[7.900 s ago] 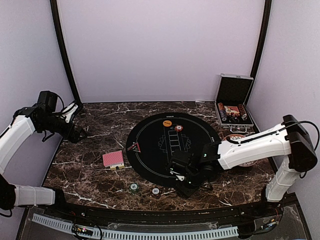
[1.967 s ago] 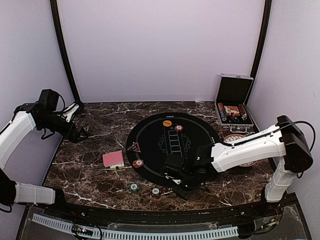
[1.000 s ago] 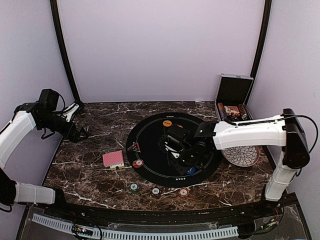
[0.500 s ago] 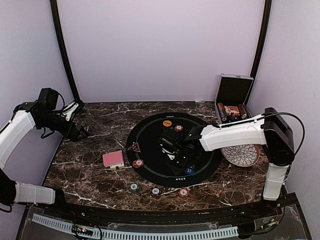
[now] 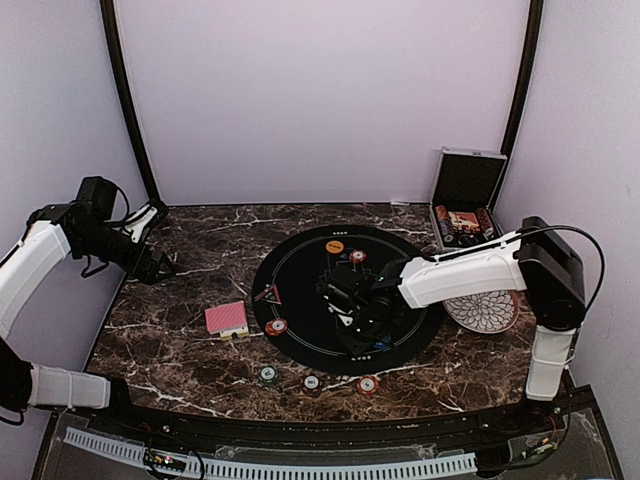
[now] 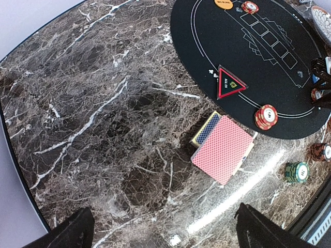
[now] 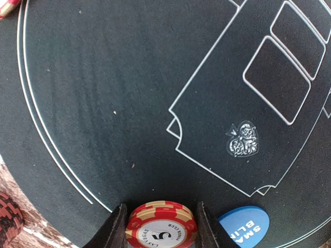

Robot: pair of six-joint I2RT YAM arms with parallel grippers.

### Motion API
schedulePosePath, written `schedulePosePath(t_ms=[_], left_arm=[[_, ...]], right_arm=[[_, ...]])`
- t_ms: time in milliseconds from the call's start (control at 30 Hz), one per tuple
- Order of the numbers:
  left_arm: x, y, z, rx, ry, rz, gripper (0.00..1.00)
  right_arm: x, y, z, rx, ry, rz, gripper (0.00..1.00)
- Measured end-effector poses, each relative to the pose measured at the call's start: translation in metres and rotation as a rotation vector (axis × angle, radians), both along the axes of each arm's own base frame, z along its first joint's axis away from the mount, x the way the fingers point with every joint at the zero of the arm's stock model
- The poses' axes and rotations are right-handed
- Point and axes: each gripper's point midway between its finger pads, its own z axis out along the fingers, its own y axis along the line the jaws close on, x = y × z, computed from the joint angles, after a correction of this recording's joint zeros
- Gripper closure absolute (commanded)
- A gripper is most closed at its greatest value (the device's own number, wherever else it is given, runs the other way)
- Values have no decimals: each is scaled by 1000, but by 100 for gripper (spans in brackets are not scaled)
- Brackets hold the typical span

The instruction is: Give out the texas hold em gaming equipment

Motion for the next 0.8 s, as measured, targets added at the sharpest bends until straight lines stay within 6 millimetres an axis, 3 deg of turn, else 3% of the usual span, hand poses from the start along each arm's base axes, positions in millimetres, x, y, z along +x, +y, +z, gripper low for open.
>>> schedulePosePath(t_ms=[133,300,567,667,800], left_arm=[[0,0,0,0,2,0,1],[0,0,0,0,2,0,1],[0,0,0,0,2,1,1],[0,0,0,1,2,1,1],[0,1,-1,4,2,3,1]], right_arm=[[0,0,-1,5,-3,-1,67],[0,0,-1,7,-4,0,50],[2,0,2,5,-11,-3,45],[3,4,12,21,-19,-2,43],[3,14,43,80,-53,10,34]])
